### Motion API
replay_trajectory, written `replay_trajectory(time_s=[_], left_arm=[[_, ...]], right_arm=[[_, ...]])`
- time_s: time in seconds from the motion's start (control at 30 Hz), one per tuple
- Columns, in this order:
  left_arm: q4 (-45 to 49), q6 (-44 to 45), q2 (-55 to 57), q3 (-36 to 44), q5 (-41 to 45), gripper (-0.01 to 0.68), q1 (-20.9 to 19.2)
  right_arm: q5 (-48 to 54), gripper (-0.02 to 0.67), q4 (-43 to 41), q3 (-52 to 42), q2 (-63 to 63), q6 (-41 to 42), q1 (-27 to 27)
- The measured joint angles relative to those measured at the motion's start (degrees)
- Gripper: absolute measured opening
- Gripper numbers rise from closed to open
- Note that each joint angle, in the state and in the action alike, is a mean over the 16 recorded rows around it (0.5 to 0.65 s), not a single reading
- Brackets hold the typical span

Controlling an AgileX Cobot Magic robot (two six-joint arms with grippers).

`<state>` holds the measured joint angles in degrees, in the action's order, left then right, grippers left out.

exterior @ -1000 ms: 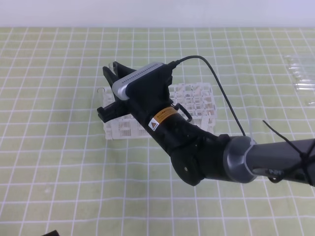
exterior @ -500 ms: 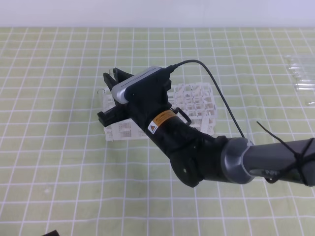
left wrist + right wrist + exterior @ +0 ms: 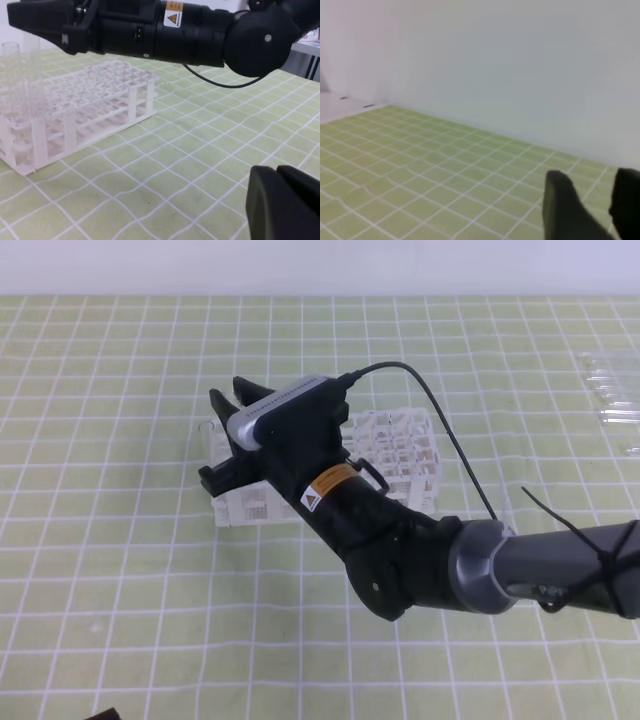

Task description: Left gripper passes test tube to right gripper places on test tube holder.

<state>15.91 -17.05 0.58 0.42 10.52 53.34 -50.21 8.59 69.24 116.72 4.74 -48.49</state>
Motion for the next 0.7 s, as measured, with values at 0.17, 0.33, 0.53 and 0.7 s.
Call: replay_trajectory(time_s=[0.17, 0.33, 0.53, 0.7], left_arm=[[0.0, 0.0, 0.1, 0.1, -0.2, -0.002, 0.0], [0.0, 0.0, 0.1, 0.1, -0.3, -0.002, 0.0], [-0.1, 0.0, 0.2, 0.2, -0.3, -0.002, 0.0], [0.0, 0.0, 0.1, 0.1, -0.2, -0.002, 0.0]], right_arm=[[-0.5, 0.279, 0.0, -0.3, -0.9, 0.0, 0.0], [0.8, 0.338, -0.2, -1.2, -4.0, 0.1, 0.0], [6.7, 0.304, -1.1, -4.6, -12.1, 0.1, 0.0], [14.2, 0.198, -1.8, -10.4, -22.3, 0.0, 0.0]])
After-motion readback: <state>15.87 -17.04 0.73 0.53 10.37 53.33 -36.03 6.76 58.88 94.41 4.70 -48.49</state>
